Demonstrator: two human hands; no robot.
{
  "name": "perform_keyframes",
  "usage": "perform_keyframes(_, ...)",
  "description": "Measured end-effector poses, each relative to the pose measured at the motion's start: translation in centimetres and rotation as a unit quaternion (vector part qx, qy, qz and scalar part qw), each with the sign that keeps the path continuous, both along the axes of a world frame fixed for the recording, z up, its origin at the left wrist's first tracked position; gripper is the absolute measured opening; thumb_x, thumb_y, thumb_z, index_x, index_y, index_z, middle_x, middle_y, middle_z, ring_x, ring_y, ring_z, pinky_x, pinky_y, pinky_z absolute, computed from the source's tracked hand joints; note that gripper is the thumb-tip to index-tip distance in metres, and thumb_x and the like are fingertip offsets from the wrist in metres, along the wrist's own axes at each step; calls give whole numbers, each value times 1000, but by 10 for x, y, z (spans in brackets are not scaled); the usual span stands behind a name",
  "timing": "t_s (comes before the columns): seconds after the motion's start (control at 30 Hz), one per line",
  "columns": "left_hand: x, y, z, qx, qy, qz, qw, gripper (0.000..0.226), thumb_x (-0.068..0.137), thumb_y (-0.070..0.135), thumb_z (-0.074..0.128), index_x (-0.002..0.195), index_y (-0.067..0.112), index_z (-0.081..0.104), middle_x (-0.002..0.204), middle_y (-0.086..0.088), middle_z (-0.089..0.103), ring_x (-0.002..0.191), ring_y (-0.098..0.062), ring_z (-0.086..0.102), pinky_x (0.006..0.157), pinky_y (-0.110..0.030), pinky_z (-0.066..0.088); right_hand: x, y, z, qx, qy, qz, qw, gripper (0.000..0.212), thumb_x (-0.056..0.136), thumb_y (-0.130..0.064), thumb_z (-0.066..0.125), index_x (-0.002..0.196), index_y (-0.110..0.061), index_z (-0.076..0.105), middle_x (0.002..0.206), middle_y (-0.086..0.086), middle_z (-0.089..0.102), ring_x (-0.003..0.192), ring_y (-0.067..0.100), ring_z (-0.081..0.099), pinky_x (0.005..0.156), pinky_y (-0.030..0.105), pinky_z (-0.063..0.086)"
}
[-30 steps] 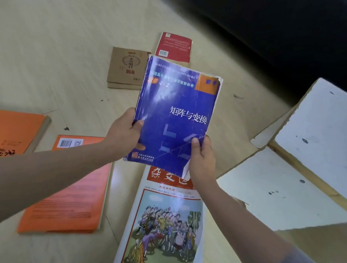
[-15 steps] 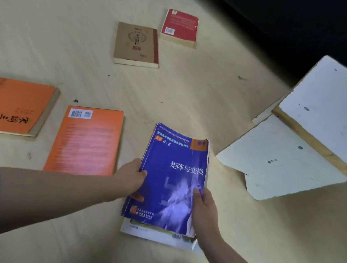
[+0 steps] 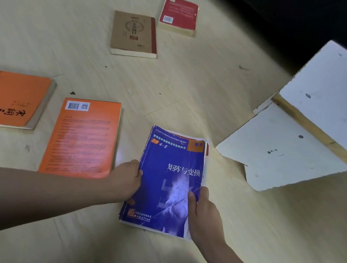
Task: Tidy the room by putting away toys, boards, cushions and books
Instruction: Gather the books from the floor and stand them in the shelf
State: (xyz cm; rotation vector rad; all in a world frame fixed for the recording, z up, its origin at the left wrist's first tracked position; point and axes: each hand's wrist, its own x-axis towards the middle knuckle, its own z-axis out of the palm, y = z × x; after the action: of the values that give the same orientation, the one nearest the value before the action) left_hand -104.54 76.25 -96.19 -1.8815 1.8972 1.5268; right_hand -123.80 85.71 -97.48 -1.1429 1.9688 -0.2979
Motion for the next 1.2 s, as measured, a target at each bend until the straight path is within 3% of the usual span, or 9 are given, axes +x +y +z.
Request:
perform_keyframes(0.13,2,2,-1,-84,-58,-69,992,18,102,31,31,92,18,34,88,4,37,67,-5,41,55,-17,32,-7,4,-13,-22,57,12,998,39,95,-49,38,126,-26,32,127,-10,55,77,3,59,57,14,54)
perform_keyframes(0.23,2,3,-8,-65,-71,-71,993,18,102,34,29,99,17,36,101,-2,36,78,-8,42,72,-23,35,-10,6,-21,-32,72,17,997,42,93,-52,41,126,-29,31,125,-11,59,84,8,65,68,25,59)
perform_keyframes(0.4,-4,3,-13,-32,-47,-30,998,31,101,38,32,115,13,43,114,-5,38,102,-15,44,83,-25,38,-17,5,-14,-35,69,20,997,45,90,-56,47,125,-34,30,127,-15,55,84,2,62,64,16,56)
perform_keyframes(0.5,-9,3,-15,-3,-24,16,1000,34,100,40,33,119,14,45,122,-5,35,110,-18,44,89,-28,40,-25,-4,-16,-44,105,7,993,53,89,-60,49,131,-32,31,133,-12,49,106,8,60,69,16,51)
perform_keyframes(0.6,-11,2,-17,39,18,95,995,33,99,39,37,118,14,48,125,-4,37,108,-21,50,84,-32,46,-25,-21,-25,-22,23,-46,998,52,88,-58,52,128,-28,38,133,-8,47,112,9,53,62,9,42)
perform_keyframes(0.77,-15,-7,-12,103,84,234,963,25,98,33,44,104,9,50,100,-8,57,74,-16,53,60,-26,41,-1,-28,-37,-49,-15,-134,990,49,88,-45,61,125,-24,36,128,-3,43,117,19,48,91,37,52)
perform_keyframes(0.93,-7,-15,-15,131,113,255,951,39,92,42,55,107,6,54,98,-10,66,75,-19,63,68,-31,53,-5,-36,-29,-75,-130,-249,957,23,89,-30,63,104,-28,45,113,-3,59,94,17,64,65,27,55)
perform_keyframes(1.03,-2,-18,-18,167,136,253,943,44,87,46,61,108,7,56,101,-10,70,90,-25,69,85,-41,56,-7,-41,-23,-49,-188,-268,944,30,89,-30,66,109,-21,45,106,-3,62,93,18,66,67,28,55)
perform_keyframes(1.2,-9,-19,-15,222,175,228,932,34,86,25,69,111,9,52,106,-9,69,94,-26,69,79,-38,56,-23,-53,-14,29,-238,-283,928,38,86,-39,68,108,-12,54,103,4,69,87,22,70,77,35,58)
